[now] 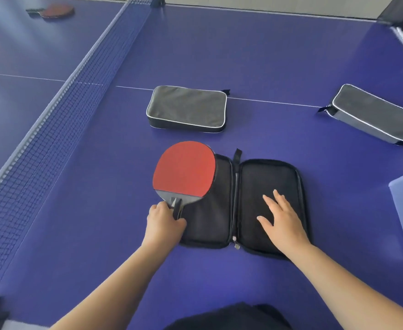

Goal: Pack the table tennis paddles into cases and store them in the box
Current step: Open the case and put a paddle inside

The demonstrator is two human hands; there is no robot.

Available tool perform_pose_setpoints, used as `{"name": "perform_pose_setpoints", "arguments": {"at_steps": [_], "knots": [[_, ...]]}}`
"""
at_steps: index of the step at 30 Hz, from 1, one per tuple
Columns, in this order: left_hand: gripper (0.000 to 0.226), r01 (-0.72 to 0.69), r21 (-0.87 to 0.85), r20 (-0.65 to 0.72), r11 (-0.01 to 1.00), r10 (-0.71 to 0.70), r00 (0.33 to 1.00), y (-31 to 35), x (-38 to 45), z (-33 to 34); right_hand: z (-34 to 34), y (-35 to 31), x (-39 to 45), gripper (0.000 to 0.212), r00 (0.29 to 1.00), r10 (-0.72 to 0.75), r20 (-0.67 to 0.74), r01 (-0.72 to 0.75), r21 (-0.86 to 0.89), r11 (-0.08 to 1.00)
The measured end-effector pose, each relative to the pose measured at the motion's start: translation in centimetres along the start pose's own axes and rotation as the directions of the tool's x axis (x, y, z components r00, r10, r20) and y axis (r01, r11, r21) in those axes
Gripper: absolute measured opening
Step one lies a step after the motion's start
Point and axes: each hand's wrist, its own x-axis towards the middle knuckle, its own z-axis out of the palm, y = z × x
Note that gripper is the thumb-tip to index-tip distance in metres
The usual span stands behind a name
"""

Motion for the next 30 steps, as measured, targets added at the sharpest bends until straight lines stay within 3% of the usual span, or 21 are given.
{"name": "perform_pose_setpoints", "arguments": {"at_steps": [5,11,15,24,30], "knots": [[0.022,-0.069,-0.003,0.045,0.998,0.069,0.997,5.5,-2.5,4.9,-1.0,3.4,-1.3,0.060,0.999,0.028,0.017,-0.028,-0.043,0.999],[0.014,-0.057,-0.023,0.090,0.998,0.059,0.994,9.3,-5.5,11.0,-2.2,6.5,-2.0,0.062,1.000,0.006,0.006,-0.005,-0.090,0.996],[0.013,-0.021,-0.009,0.093,1.000,0.022,0.995,10.6,-7.0,14.5,-2.9,8.6,-2.4,0.069,0.996,-0.052,0.078,0.058,-0.080,0.995],[0.018,0.074,0.092,0.040,0.993,-0.078,0.996,11.8,-7.6,18.5,-3.6,10.4,-1.7,0.083,0.968,-0.187,0.169,0.192,-0.014,0.981],[0.018,0.088,0.071,-0.010,0.994,-0.088,0.996,13.2,-7.5,19.9,-3.1,11.6,-1.5,0.087,0.953,-0.248,0.174,0.247,0.030,0.969]]}}
